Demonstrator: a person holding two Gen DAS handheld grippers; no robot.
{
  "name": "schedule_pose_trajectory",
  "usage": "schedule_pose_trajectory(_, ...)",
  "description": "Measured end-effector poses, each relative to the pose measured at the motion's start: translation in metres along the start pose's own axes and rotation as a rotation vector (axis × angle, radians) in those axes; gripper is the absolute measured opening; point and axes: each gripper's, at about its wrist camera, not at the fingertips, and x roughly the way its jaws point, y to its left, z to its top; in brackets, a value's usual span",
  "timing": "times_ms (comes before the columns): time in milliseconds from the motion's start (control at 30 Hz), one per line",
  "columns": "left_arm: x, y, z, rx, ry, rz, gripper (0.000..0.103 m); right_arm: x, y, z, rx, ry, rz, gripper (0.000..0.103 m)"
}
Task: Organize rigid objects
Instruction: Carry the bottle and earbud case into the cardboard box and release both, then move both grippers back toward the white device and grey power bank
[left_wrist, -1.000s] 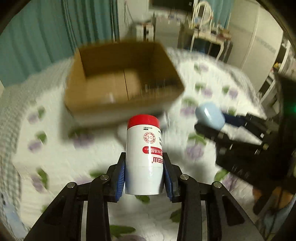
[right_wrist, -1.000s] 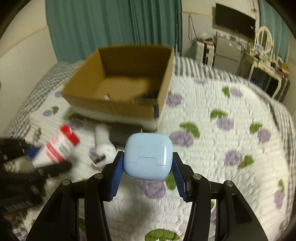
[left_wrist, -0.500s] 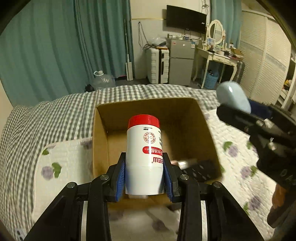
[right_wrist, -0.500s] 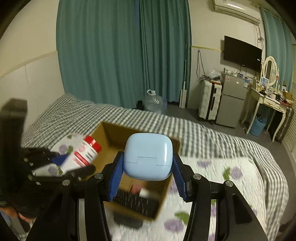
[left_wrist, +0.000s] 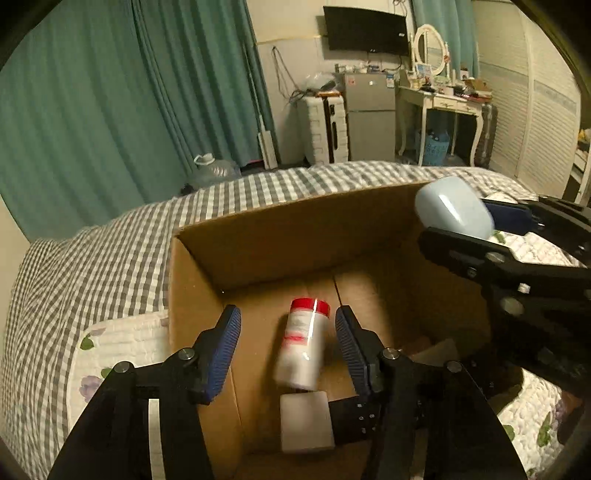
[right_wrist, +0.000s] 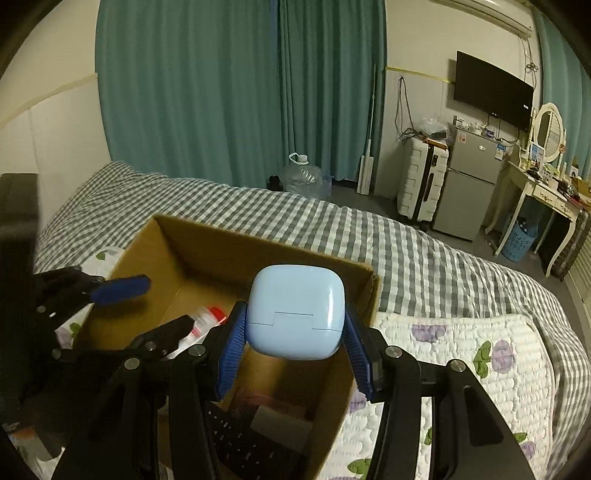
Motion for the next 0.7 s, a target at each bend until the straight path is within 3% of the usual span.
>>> schedule_pose_trajectory(133, -0.016, 0.007, -0.004, -0.034, 0.001, -0.013, 0.057, 0.000, -0.004, 0.002, 0.016, 0.002, -0.003, 0.051)
schedule_pose_trajectory(167, -0.022, 0.009, -0.006, -0.047, 0.000, -0.015, 0.057, -0.003, -0.004, 0.002, 0.017, -0.005, -0.009, 0.057)
schedule_pose_trajectory(200, -0.030, 0.012, -0.008, -0.060, -0.001, -0.019, 0.057, -0.007, -0.004, 0.002, 0.017, -0.013, -0.019, 0.073)
schedule_pose_trajectory(267, -0.045, 0.014, -0.012, -0.083, -0.007, -0.023, 0.057, -0.022, -0.003, -0.001, 0.019, -0.039, -0.032, 0.082)
schedule_pose_trajectory(500, -0.110, 0.027, -0.031, -0.162, -0.044, -0.022, 0.064, -0.092, 0.005, -0.021, 0.020, -0.062, -0.028, 0.082)
schedule_pose_trajectory(700, -0.137, 0.035, -0.074, -0.191, 0.003, 0.002, 0.065, -0.139, 0.025, -0.065, 0.018, -0.053, 0.011, 0.082)
